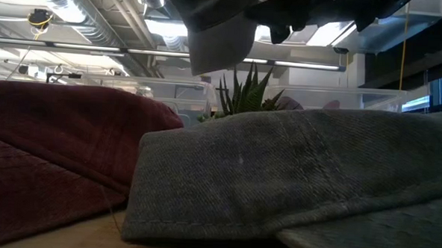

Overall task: Pick & Place hat
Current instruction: Put the left gray cap into the left transparent bin

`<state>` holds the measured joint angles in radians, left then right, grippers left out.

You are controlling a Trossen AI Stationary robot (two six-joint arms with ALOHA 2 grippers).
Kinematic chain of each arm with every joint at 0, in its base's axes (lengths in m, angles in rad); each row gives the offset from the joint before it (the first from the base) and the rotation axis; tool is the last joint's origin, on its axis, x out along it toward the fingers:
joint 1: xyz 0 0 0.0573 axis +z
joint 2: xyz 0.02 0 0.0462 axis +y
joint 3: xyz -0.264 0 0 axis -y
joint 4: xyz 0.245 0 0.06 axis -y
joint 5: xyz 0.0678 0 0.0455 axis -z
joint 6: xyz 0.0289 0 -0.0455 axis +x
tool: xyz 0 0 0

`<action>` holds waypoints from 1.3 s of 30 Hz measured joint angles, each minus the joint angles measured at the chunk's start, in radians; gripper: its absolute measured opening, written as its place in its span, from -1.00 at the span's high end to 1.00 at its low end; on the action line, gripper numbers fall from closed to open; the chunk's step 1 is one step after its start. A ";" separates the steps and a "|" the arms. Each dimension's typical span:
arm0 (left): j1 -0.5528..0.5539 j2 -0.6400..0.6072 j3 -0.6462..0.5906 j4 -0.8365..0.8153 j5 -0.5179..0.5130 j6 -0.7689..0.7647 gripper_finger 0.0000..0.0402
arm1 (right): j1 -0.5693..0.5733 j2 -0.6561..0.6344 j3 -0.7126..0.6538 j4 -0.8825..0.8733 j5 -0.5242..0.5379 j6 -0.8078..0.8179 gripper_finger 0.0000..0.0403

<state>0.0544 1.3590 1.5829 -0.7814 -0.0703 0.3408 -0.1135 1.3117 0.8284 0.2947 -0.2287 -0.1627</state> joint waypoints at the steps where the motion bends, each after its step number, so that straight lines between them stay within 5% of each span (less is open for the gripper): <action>1: 0.000 0.000 0.000 -0.013 -0.010 -0.005 0.17 | 0.000 0.000 0.000 0.000 0.000 0.000 0.92; 15: 0.000 0.005 -0.002 -0.050 -0.068 -0.008 0.20 | 0.000 0.000 0.000 -0.001 0.000 0.001 0.89; 27: 0.000 0.005 -0.002 -0.053 -0.010 0.088 0.94 | 0.000 0.001 0.000 -0.001 0.000 0.002 0.89; 34: 0.000 -0.008 -0.001 -0.063 -0.007 0.079 0.97 | 0.000 0.001 0.000 0.000 0.000 -0.049 0.82; 39: 0.000 -0.031 0.000 -0.073 -0.023 0.065 0.98 | 0.000 -0.012 0.001 -0.004 0.000 -0.056 0.59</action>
<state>0.0544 1.3279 1.5833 -0.8547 -0.0932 0.4061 -0.1139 1.2994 0.8291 0.2906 -0.2283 -0.2184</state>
